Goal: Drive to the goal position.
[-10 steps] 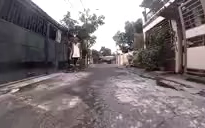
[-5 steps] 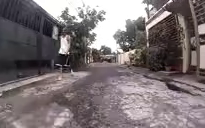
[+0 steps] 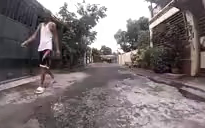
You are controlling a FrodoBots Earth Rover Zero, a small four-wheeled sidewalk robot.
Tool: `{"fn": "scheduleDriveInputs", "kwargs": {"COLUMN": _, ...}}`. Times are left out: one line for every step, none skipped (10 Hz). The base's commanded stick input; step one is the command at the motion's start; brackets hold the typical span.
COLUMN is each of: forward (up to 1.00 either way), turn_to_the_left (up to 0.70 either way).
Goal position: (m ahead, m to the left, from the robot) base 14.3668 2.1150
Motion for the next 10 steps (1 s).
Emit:
{"fn": "scheduleDriveInputs", "kwargs": {"forward": 1.00, "turn_to_the_left": 0.00}}
{"fn": "scheduleDriveInputs", "kwargs": {"forward": 1.00, "turn_to_the_left": 0.00}}
{"fn": "scheduleDriveInputs", "kwargs": {"forward": 1.00, "turn_to_the_left": 0.00}}
{"fn": "scheduleDriveInputs", "kwargs": {"forward": 1.00, "turn_to_the_left": 0.00}}
{"fn": "scheduleDriveInputs", "kwargs": {"forward": 1.00, "turn_to_the_left": 0.00}}
{"fn": "scheduleDriveInputs", "kwargs": {"forward": 1.00, "turn_to_the_left": 0.00}}
{"fn": "scheduleDriveInputs", "kwargs": {"forward": 1.00, "turn_to_the_left": 0.00}}
{"fn": "scheduleDriveInputs", "kwargs": {"forward": 1.00, "turn_to_the_left": 0.00}}
{"fn": "scheduleDriveInputs", "kwargs": {"forward": 1.00, "turn_to_the_left": 0.00}}
{"fn": "scheduleDriveInputs", "kwargs": {"forward": 1.00, "turn_to_the_left": 0.00}}
